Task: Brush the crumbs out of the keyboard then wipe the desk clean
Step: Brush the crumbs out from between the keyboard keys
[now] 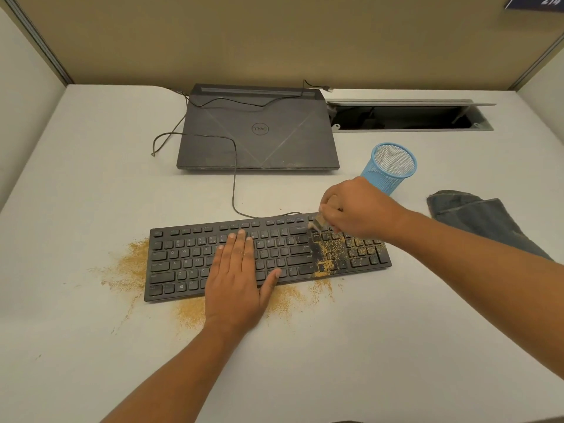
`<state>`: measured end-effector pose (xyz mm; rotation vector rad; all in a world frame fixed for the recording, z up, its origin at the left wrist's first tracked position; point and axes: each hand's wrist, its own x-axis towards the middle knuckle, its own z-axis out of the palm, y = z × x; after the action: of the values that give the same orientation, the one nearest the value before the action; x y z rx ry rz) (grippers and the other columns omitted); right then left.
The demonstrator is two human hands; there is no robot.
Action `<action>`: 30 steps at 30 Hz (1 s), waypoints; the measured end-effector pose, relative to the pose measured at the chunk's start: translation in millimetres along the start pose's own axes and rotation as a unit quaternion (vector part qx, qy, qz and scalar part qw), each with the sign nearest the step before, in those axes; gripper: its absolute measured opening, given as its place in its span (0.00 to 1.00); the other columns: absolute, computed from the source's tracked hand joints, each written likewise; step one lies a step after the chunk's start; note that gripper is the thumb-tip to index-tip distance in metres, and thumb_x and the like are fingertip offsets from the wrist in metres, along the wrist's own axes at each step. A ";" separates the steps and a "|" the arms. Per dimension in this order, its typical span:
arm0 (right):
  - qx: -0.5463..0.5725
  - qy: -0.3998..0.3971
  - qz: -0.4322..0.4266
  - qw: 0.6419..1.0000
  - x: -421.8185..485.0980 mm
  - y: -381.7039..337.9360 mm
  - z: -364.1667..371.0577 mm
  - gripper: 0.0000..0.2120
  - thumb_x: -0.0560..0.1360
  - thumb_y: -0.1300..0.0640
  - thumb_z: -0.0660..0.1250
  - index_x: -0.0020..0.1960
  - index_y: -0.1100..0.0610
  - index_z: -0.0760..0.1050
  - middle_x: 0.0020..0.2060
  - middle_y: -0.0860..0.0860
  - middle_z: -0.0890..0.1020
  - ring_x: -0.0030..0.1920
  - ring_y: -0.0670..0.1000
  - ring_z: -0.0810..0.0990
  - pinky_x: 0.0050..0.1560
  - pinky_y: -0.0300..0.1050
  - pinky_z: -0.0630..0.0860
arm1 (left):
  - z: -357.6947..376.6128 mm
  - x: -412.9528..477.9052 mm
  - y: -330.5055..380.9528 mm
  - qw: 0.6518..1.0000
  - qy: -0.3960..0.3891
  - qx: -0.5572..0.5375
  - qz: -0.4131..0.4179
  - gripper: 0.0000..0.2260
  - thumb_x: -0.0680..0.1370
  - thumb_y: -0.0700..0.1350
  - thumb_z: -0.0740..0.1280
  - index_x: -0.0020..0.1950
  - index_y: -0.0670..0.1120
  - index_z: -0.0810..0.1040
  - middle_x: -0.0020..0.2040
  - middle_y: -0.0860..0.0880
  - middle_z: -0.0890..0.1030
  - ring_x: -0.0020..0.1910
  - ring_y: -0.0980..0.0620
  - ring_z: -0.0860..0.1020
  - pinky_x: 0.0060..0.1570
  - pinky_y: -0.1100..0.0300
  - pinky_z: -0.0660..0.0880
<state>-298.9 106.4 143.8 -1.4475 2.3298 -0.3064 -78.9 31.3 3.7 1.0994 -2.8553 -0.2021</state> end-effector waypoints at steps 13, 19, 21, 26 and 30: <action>0.093 0.042 0.039 0.994 -13.2 4.8 16.3 0.17 0.80 0.57 0.61 0.37 0.59 0.83 0.34 0.45 0.82 0.37 0.51 0.83 0.45 0.55 0.81 | -1.2 0.1 0.7 1.000 0.000 0.003 0.003 0.37 0.81 0.68 0.43 0.77 0.41 0.62 0.78 0.43 0.61 0.78 0.45 0.57 0.75 0.54 0.44; 0.056 0.046 -0.018 0.997 -20.8 3.0 20.1 0.18 0.82 0.55 0.60 0.37 0.54 0.81 0.40 0.42 0.82 0.34 0.43 0.74 0.39 0.42 0.72 | 0.3 -0.6 0.7 1.000 0.005 -0.001 0.003 0.37 0.80 0.68 0.42 0.78 0.41 0.60 0.79 0.44 0.59 0.79 0.47 0.54 0.76 0.53 0.43; 0.068 0.025 -0.024 0.997 -21.0 -3.9 22.1 0.13 0.82 0.51 0.61 0.51 0.54 0.83 0.39 0.41 0.81 0.36 0.42 0.75 0.39 0.40 0.68 | 0.6 -0.5 0.7 1.000 0.007 -0.004 0.004 0.37 0.80 0.68 0.42 0.78 0.41 0.60 0.79 0.44 0.58 0.79 0.47 0.54 0.76 0.54 0.43; -0.049 -0.018 -0.033 0.998 -8.4 -9.6 13.7 0.17 0.82 0.52 0.58 0.47 0.58 0.82 0.49 0.48 0.84 0.45 0.51 0.79 0.47 0.42 0.72 | 1.8 -1.0 0.2 1.000 0.007 -0.006 0.003 0.37 0.80 0.68 0.42 0.78 0.42 0.59 0.79 0.44 0.57 0.79 0.47 0.53 0.77 0.53 0.44; 0.031 -0.009 -0.022 0.999 1.7 -16.3 17.2 0.17 0.81 0.56 0.61 0.34 0.54 0.77 0.44 0.49 0.85 0.32 0.42 0.76 0.35 0.34 0.68 | 1.1 -0.7 0.3 1.000 0.008 -0.004 0.005 0.37 0.81 0.68 0.43 0.78 0.41 0.60 0.79 0.43 0.59 0.78 0.46 0.55 0.76 0.52 0.46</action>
<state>-278.9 97.9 134.0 -1.4673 2.2560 -0.3732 -78.7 32.1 2.7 1.0805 -2.8425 -0.2020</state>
